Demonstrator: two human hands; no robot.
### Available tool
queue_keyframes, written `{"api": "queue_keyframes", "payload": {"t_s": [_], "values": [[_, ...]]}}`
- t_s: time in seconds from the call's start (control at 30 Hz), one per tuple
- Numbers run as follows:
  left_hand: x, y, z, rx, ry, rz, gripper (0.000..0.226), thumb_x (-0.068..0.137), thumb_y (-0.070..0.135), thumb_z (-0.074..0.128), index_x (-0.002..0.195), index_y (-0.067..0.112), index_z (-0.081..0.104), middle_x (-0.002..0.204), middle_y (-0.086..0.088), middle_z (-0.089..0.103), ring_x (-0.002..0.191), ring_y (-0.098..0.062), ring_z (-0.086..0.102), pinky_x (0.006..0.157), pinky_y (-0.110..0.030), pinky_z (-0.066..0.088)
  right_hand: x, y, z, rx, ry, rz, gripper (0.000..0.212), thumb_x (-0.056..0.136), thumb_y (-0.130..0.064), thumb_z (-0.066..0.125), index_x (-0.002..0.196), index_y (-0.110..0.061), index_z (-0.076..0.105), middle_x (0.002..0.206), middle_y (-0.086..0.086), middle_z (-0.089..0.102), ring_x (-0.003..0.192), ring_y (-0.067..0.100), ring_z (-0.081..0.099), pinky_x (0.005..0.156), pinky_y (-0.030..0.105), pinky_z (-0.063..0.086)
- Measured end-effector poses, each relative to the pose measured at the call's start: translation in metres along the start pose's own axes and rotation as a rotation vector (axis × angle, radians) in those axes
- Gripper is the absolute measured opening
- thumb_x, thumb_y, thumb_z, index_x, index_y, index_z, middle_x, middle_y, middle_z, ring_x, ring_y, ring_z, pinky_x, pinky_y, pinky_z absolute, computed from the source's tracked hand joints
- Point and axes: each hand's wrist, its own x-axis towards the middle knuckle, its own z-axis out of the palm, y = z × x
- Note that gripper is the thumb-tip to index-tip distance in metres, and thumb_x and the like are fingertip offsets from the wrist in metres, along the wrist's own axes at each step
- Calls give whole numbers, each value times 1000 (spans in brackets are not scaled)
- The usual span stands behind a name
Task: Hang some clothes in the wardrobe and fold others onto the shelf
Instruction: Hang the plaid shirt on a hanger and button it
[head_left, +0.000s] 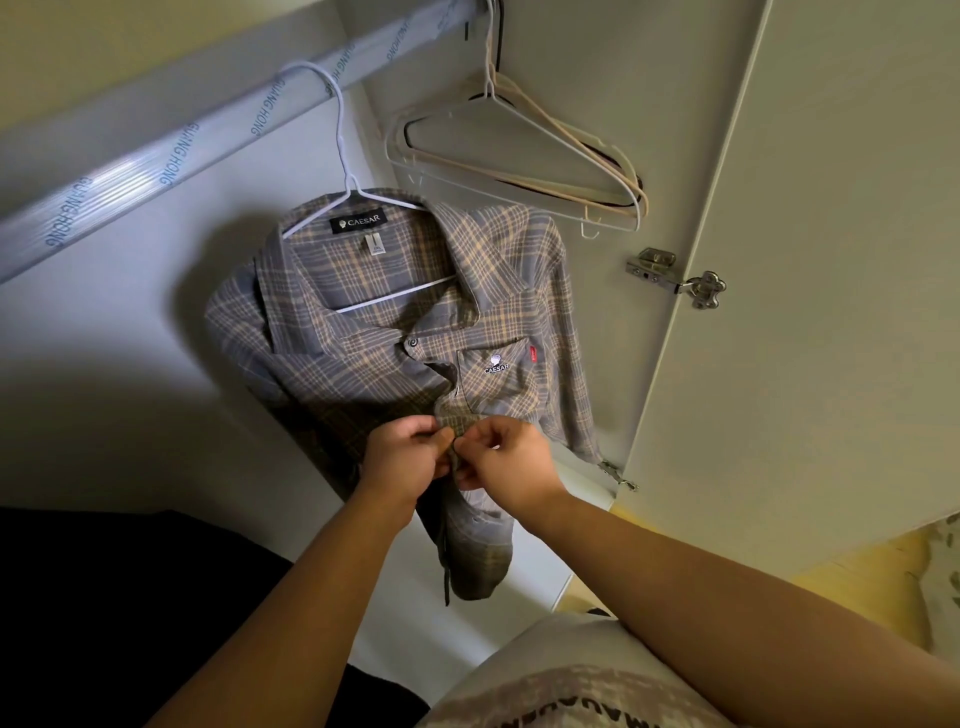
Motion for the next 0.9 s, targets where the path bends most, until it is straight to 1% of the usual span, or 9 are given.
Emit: {"api": "queue_keyframes", "payload": {"t_s": [0.1, 0.2, 0.33, 0.5, 0.6, 0.67, 0.7, 0.8, 0.9], "values": [[-1, 1, 1, 28, -3, 40, 12, 94, 4, 63, 103, 8, 70, 85, -8, 73, 73, -18, 68, 65, -29, 57, 0, -1, 0, 43, -2, 36, 8, 90, -6, 64, 87, 0, 67, 68, 10, 70, 61, 22, 68, 67, 40, 63], [0, -1, 0, 43, -8, 69, 15, 94, 4, 64, 107, 5, 70, 90, -11, 74, 79, -21, 70, 70, -32, 58, 1, -3, -1, 83, -14, 69, 12, 93, -7, 62, 89, 3, 67, 68, 12, 70, 61, 21, 68, 66, 37, 62], [-2, 0, 0, 50, -51, 62, 20, 90, 0, 68, 108, 8, 69, 93, -11, 74, 87, -22, 72, 78, -32, 60, 7, 1, -6, -84, 31, 30, 18, 95, -14, 58, 84, -5, 68, 73, 12, 73, 65, 24, 71, 69, 39, 62], [0, -1, 1, 67, -41, 7, 29, 82, -6, 70, 86, 23, 70, 85, -10, 75, 85, -25, 74, 87, -43, 59, 8, 5, -12, -248, 19, -28, 19, 97, -22, 59, 86, -10, 69, 75, 8, 73, 67, 22, 72, 69, 36, 61], [0, -2, 3, -10, -22, -11, 14, 87, 6, 73, 82, 20, 74, 84, -10, 76, 86, -25, 74, 87, -43, 60, 8, 5, -12, -298, 19, -64, 15, 96, -22, 60, 86, -13, 66, 75, 6, 73, 67, 19, 72, 70, 36, 60], [-2, -1, 5, -19, -34, 15, 4, 87, 17, 76, 85, 14, 76, 83, -8, 76, 85, -24, 75, 85, -41, 60, 9, 5, -12, -346, 29, -88, 13, 95, -22, 60, 85, -15, 64, 77, 5, 72, 69, 19, 71, 69, 36, 60], [-3, -1, 6, 2, -35, 35, 9, 86, 18, 77, 91, 11, 76, 83, -7, 76, 85, -24, 75, 84, -39, 60, 8, 5, -11, -368, 30, -103, 13, 95, -22, 59, 85, -16, 63, 77, 4, 71, 70, 19, 71, 68, 34, 59], [-4, -2, 7, 56, 2, 59, 24, 86, 8, 75, 109, 4, 70, 84, -4, 74, 86, -23, 73, 84, -36, 59, 6, 3, -8, -434, 33, -155, 11, 95, -21, 58, 87, -14, 62, 78, 3, 70, 71, 19, 67, 68, 34, 56], [-3, -4, 6, 73, 8, 66, 23, 90, 3, 69, 113, 1, 67, 88, -5, 72, 86, -22, 71, 83, -34, 58, 7, 4, -5, -419, 51, -148, 11, 95, -18, 57, 88, -11, 63, 78, 4, 69, 72, 20, 67, 69, 37, 57]]}}
